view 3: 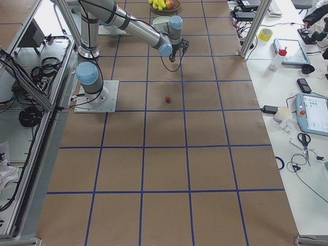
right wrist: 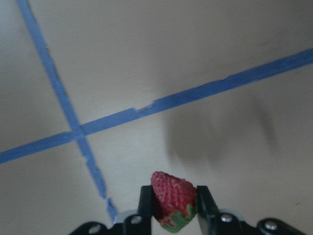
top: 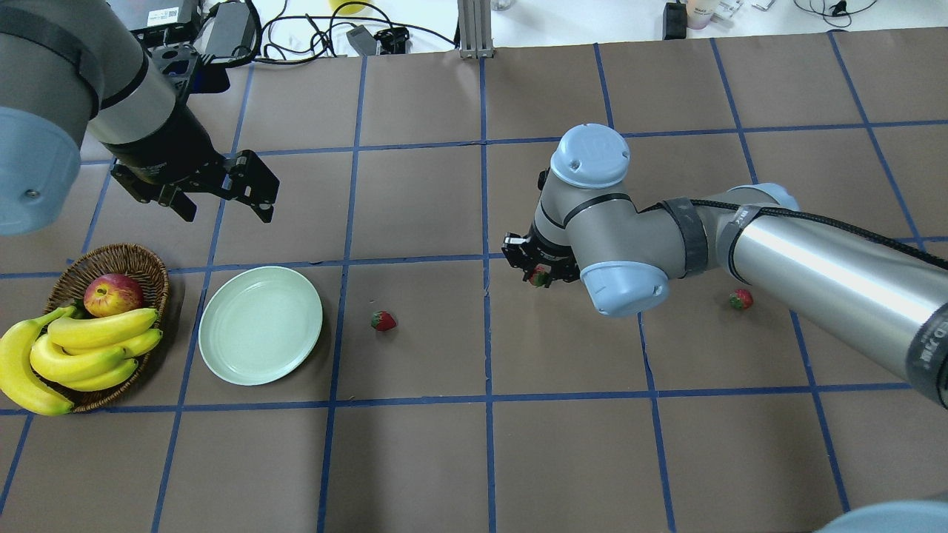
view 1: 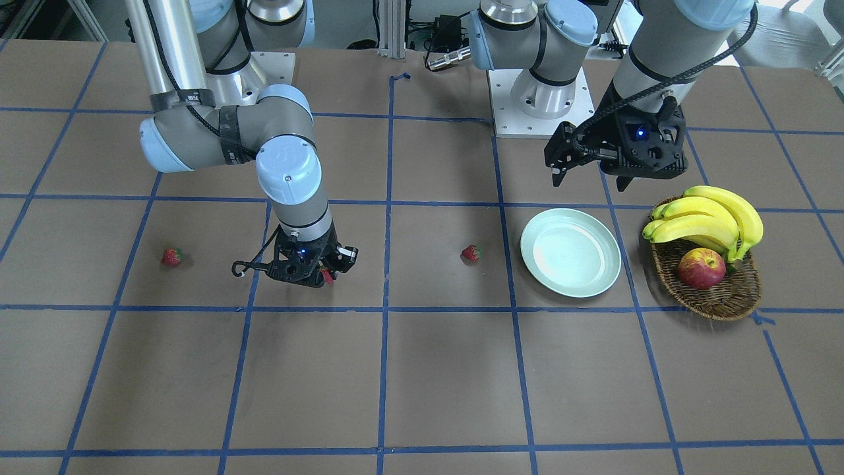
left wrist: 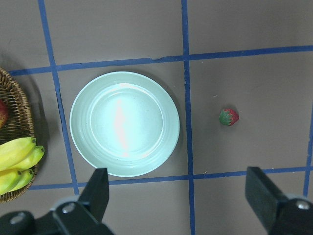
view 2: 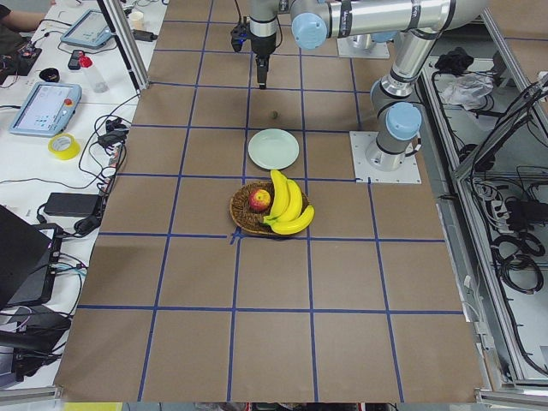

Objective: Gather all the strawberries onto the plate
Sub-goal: 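Carry the second strawberry beside the first and release it, then reach the right gripper to the farthest strawberry and grasp it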

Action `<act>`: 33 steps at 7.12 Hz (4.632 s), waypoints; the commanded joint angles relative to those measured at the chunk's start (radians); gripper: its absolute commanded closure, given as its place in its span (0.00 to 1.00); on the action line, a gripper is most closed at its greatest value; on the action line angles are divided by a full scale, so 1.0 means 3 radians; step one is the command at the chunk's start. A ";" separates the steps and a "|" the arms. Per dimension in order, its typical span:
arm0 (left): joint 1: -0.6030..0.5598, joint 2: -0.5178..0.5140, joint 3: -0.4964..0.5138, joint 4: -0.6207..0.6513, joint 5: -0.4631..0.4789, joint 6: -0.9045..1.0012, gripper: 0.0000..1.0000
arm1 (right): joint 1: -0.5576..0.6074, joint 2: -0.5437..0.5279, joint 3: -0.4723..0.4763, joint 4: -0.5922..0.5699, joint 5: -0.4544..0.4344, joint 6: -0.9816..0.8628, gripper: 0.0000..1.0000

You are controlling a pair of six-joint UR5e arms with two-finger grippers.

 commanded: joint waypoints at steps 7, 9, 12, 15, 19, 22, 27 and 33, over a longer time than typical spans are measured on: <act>0.0010 -0.0006 -0.0004 0.0031 -0.0015 0.0078 0.00 | 0.0694 0.0552 -0.0528 -0.0075 0.0370 0.1098 0.00; 0.0010 -0.0022 0.0006 0.0138 0.0000 0.0062 0.00 | 0.0689 0.0466 -0.0559 -0.0035 0.0183 0.1042 0.00; 0.0005 -0.0017 -0.0004 0.0133 -0.0020 0.0067 0.00 | 0.0186 -0.0013 -0.0472 0.0567 -0.0569 -0.0233 0.00; 0.0000 -0.0022 -0.0009 0.0133 -0.0041 0.0062 0.00 | -0.0546 -0.0500 -0.0034 0.0641 -0.0948 -0.1079 0.00; -0.0005 -0.0022 -0.0009 0.0128 -0.0036 0.0073 0.00 | -0.1043 -0.0639 0.0227 0.0605 -0.1128 -0.1835 0.00; -0.0005 -0.0022 -0.0009 0.0128 -0.0036 0.0073 0.00 | -0.1707 -0.0726 0.0499 0.0554 -0.0853 -0.2730 0.00; -0.0005 -0.0017 -0.0065 0.0133 -0.0031 0.0073 0.00 | -0.2220 -0.0573 0.0990 -0.0060 -0.0515 -0.3213 0.17; -0.0005 -0.0001 -0.0086 0.0143 -0.0031 0.0078 0.00 | -0.2200 -0.0532 0.0970 -0.0096 -0.0300 -0.3070 0.82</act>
